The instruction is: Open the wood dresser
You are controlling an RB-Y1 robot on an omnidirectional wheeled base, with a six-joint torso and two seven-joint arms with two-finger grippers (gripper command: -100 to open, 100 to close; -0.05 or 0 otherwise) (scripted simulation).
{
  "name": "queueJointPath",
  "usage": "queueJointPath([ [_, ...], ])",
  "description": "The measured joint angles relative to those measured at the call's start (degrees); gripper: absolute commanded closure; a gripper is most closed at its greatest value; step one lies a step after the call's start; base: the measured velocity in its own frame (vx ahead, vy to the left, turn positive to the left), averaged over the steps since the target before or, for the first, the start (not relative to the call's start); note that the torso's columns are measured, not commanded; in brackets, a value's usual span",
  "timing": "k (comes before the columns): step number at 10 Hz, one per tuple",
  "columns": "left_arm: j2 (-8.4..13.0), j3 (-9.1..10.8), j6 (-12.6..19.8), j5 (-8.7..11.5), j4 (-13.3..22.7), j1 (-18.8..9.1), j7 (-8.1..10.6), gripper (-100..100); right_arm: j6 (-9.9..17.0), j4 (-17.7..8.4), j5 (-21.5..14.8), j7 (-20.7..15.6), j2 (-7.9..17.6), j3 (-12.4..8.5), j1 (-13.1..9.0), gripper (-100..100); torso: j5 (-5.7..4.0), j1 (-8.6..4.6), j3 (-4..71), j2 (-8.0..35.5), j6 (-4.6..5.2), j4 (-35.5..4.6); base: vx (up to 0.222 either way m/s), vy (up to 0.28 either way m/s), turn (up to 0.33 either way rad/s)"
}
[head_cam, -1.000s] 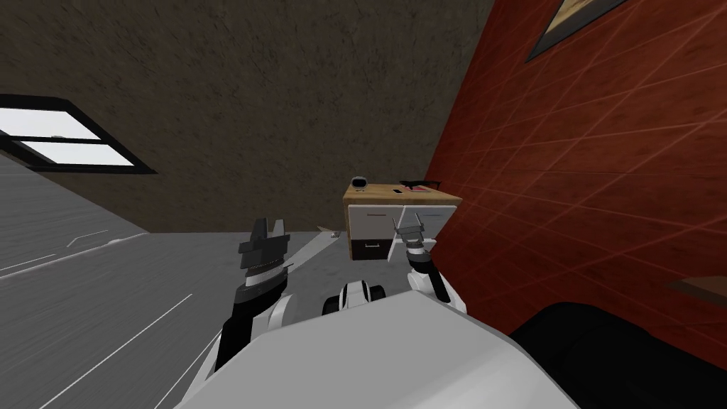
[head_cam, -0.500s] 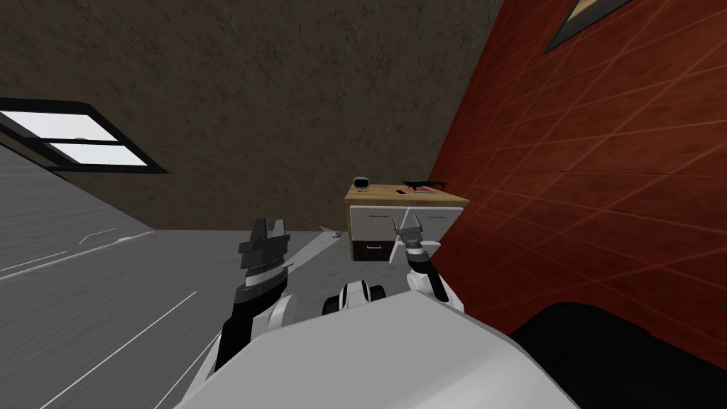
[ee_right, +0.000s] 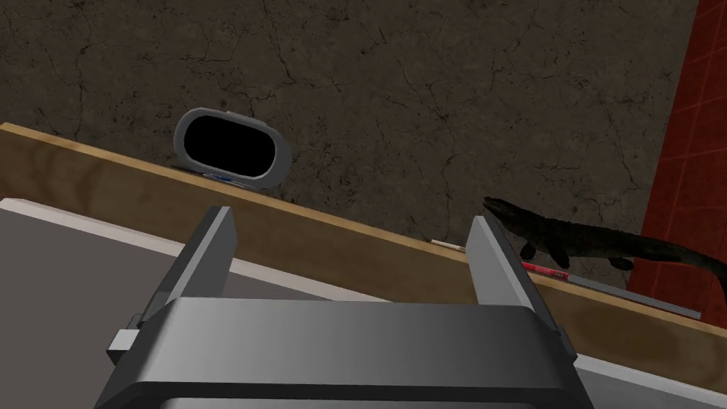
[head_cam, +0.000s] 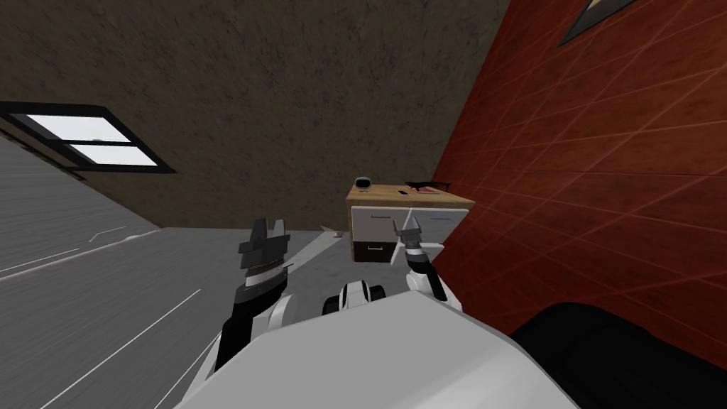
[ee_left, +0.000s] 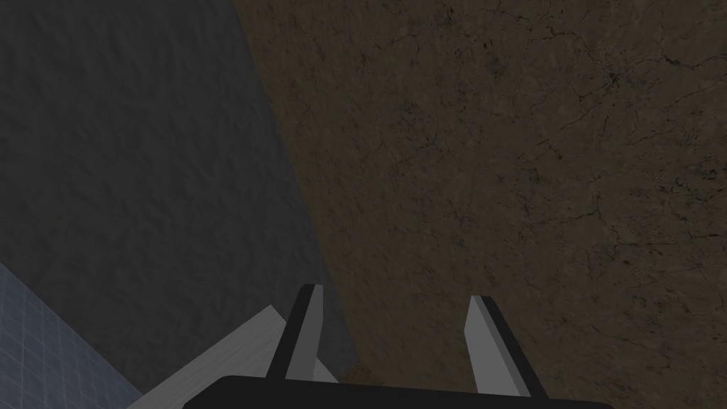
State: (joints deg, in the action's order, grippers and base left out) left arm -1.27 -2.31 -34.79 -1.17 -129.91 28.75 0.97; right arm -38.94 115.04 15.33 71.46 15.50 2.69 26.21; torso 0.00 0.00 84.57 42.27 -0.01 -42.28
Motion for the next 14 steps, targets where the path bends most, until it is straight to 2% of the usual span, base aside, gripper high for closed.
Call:
queueJointPath([
  [14, 0.00, 0.00, 0.00, 0.00, 0.00, 0.00, 0.00, 0, 1.09, -5.66, 9.52, 21.28, -0.64, 1.95, -1.44, -100, 0.00, 0.00, 0.00, 0.02, 0.01, 0.00, 0.025, -0.004, 0.061],
])
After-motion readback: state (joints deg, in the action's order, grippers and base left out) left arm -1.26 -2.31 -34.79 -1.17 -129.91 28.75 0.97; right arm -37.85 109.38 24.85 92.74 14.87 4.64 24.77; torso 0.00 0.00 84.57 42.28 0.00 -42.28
